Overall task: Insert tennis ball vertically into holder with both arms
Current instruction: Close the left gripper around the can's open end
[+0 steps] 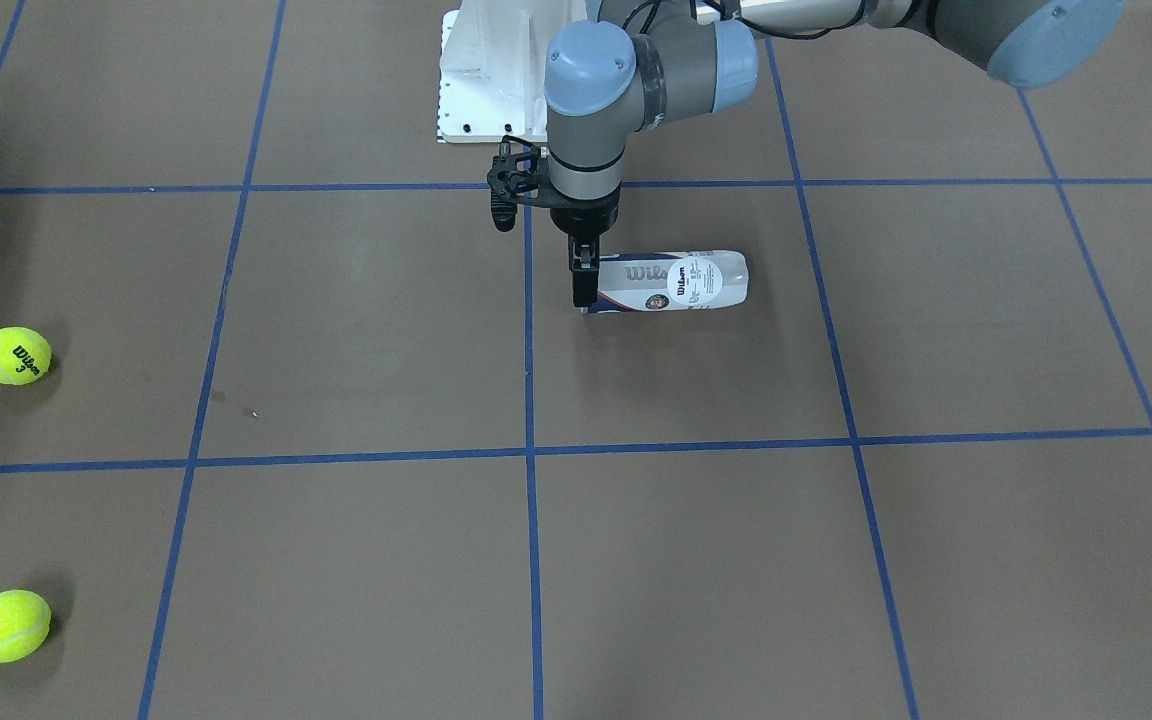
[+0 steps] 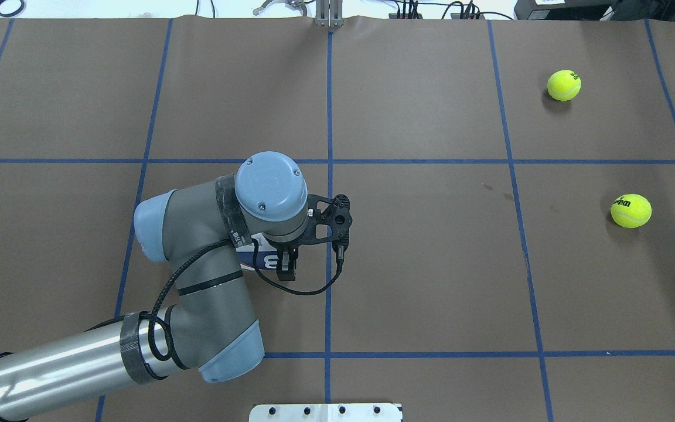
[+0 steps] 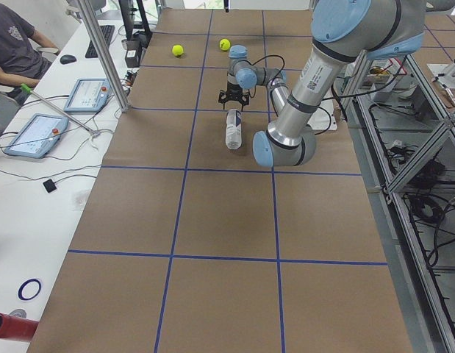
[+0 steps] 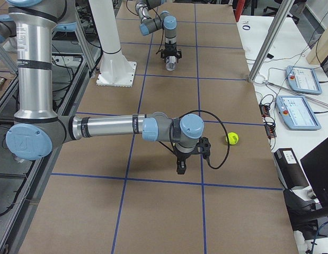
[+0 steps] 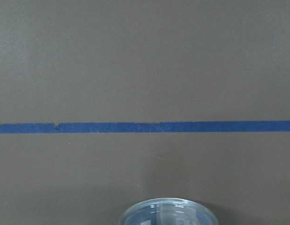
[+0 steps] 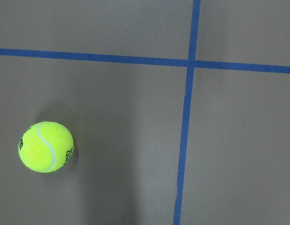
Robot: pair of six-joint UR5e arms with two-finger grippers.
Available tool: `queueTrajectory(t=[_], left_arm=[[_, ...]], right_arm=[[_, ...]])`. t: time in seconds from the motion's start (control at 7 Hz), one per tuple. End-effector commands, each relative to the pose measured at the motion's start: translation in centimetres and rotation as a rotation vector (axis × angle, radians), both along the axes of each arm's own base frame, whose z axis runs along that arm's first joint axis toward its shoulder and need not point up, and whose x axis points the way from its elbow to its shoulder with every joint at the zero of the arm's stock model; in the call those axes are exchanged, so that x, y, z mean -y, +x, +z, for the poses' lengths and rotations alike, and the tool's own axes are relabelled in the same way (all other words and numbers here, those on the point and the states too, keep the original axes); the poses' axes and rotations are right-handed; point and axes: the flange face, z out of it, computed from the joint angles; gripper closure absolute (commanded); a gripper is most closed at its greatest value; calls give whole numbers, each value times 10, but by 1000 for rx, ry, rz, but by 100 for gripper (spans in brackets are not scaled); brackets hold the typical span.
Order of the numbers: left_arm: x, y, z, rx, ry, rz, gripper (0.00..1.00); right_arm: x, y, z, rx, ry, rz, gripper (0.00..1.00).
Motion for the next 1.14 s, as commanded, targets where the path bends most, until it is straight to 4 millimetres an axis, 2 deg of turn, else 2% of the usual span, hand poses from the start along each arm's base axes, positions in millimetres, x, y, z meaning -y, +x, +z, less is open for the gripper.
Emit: queueTrajectory(t=[0.0, 0.57, 1.0], left_arm=[[0, 7, 6, 12, 0, -1, 1], [0, 24, 24, -40, 17, 4, 1], [1, 23, 24, -40, 21, 7, 1]], right_arm=[[0, 0, 0, 1, 1, 0, 0], [0, 0, 0, 1, 2, 0, 0], [0, 0, -1, 2, 4, 0, 0]])
